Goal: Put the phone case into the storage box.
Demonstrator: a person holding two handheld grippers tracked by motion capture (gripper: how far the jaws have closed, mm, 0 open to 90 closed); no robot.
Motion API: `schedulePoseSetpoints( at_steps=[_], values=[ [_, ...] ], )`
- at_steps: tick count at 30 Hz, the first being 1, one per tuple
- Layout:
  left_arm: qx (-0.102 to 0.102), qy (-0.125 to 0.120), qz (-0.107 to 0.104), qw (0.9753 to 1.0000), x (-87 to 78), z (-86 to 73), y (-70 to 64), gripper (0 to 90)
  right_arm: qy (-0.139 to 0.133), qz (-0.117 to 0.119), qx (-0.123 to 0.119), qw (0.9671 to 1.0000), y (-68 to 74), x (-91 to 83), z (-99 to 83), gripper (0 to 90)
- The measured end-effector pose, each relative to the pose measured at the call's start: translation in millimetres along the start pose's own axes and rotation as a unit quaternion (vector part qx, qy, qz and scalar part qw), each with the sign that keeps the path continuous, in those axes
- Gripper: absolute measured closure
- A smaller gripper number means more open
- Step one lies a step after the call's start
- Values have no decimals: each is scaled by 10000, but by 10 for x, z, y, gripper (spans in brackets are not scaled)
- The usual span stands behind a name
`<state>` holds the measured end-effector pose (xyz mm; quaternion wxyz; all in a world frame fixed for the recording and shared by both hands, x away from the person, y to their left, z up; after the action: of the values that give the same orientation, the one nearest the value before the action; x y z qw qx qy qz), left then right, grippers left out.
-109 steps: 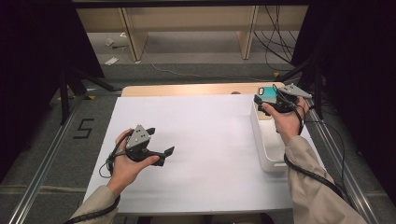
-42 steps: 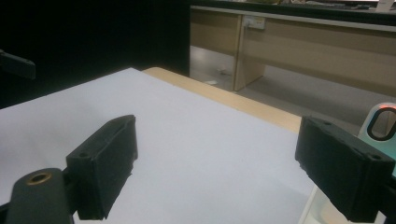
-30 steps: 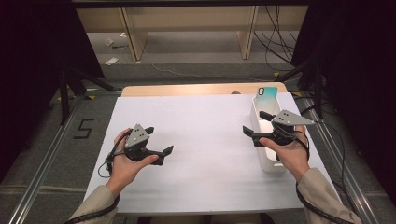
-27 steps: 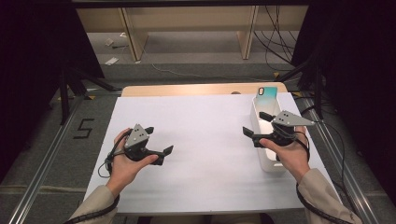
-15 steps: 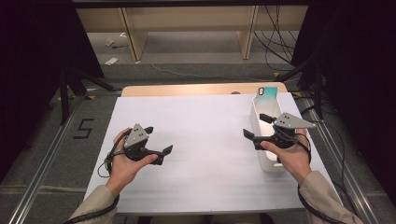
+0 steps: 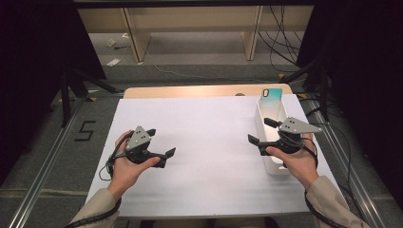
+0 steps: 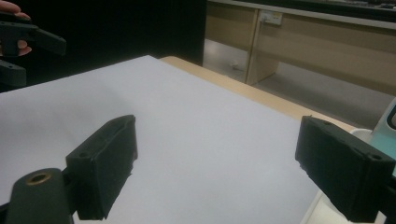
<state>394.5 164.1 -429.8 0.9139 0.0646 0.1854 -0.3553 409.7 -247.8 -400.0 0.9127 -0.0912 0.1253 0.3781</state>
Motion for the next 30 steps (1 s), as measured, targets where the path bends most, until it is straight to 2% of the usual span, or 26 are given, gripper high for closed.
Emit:
schedulePoseSetpoints(
  at_steps=[30],
  values=[
    [-17, 14, -12, 10000, 3, -8, -1, 10, 42, -17, 10, 10000, -7, -86, -42, 145]
  ],
)
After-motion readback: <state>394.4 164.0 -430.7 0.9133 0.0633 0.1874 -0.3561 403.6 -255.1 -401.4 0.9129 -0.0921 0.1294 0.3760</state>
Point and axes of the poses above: each handheld gripper's, and its own axes: x roughly forward along the jaws, z roughly out of its top, y roughly to its left, the point moved 2 cm from there along x, roughly forward along the jaws, and after that the axes turned 2 degrees about -x, right-handed, at the moved point
